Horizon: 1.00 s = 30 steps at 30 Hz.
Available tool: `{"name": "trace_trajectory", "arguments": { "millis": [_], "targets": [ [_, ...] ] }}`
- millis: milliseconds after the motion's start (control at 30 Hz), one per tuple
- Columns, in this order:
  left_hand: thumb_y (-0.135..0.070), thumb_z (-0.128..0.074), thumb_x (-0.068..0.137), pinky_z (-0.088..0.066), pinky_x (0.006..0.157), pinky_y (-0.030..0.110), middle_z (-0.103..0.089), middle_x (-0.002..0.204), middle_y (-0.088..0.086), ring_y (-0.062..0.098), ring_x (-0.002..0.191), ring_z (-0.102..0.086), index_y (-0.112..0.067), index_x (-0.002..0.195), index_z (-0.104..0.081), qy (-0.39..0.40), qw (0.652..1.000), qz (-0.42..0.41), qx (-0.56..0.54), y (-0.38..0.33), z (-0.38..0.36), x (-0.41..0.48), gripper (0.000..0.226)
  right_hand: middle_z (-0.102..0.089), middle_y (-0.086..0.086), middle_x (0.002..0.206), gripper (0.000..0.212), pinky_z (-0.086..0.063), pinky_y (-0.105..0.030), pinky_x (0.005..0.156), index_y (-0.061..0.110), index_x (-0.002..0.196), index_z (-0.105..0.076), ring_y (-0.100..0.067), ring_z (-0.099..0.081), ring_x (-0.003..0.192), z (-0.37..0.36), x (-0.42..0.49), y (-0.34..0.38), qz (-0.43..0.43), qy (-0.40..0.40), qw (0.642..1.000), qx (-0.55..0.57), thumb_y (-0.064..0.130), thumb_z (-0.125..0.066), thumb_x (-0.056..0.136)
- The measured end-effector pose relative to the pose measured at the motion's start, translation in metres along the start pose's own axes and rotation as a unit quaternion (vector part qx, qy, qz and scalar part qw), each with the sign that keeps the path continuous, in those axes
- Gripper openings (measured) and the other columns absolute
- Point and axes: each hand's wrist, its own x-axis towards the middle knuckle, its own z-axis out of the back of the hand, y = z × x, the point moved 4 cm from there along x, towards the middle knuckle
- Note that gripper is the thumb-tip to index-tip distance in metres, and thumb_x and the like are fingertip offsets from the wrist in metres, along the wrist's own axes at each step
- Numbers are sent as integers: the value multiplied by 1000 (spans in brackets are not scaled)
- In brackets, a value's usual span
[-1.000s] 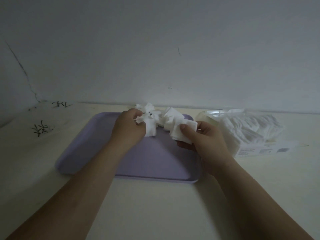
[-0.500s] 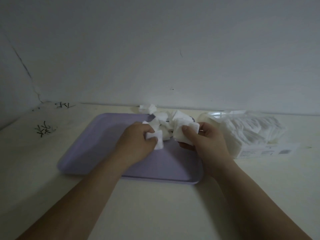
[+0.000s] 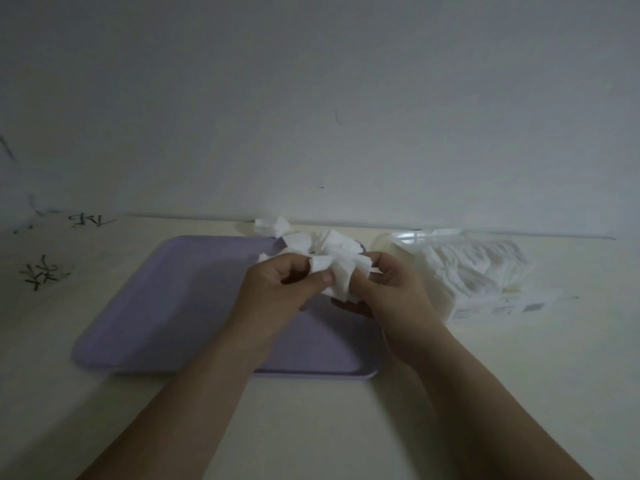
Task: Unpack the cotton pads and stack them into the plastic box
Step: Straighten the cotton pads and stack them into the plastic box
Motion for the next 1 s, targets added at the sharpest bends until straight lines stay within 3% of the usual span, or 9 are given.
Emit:
{"name": "trace_trajectory", "arguments": {
  "millis": [67,267,467,567,700,833,900,1000],
  "targets": [
    [-19,-81,89,-40,60,26,-59,68,0,11,64,-46,-9,88,-79,-3,1000,-3,-2,0,0,-3,10,-79,-20,102,16,-62,-46,89,6,111,-74,-28,-76,96,-2,0,0,15,27,999,-15,1,-60,103],
    [-10,-75,93,-37,56,10,-55,57,-16,-4,54,-44,1,90,-77,-20,999,-37,16,-5,-1,-4,12,-79,-14,115,24,-61,-41,96,6,121,-75,-23,-74,110,-9,0,-1,20,71,997,-24,10,-54,108],
    [-10,-78,91,-40,57,11,-66,66,-7,-3,56,-51,-1,93,-77,-28,999,-22,-17,-1,2,-3,10,-78,-12,118,27,-60,-45,98,9,121,-75,-27,-72,117,-10,0,-3,-1,83,995,-47,12,-51,110],
    [-10,-82,88,-46,65,14,-75,78,4,3,68,-61,-3,91,-77,-24,999,-25,-4,0,1,-4,9,-77,-14,121,30,-60,-44,100,5,125,-73,-29,-71,120,-11,0,-2,-19,91,995,-40,7,-46,111],
    [-13,-84,86,-46,66,15,-74,82,11,7,73,-60,-5,90,-78,-26,999,-22,16,-1,2,-5,11,-76,-16,121,33,-58,-51,102,5,123,-74,-33,-70,121,-11,-1,0,-40,82,996,-22,4,-44,108],
    [-16,-86,84,-47,65,16,-70,76,-1,7,69,-60,-8,84,-72,-34,999,-4,36,-8,1,-5,16,-77,-15,119,33,-59,-51,99,12,118,-77,-30,-72,116,-12,-3,4,-43,88,995,1,35,-61,101],
    [-18,-88,82,-49,64,17,-72,76,-4,6,68,-62,-11,86,-71,-46,998,8,48,-13,-1,-4,19,-77,-16,116,23,-61,-45,93,10,118,-75,-28,-73,111,-14,-6,10,3,80,996,-34,24,-70,100],
    [-32,-89,73,-59,76,25,-77,97,-6,10,83,-73,-24,105,-71,-43,996,15,79,-24,-6,-3,37,-79,-14,103,16,-63,-39,78,7,116,-71,-27,-77,95,-11,-10,19,26,27,999,-34,5,-61,104]
  ]
}}
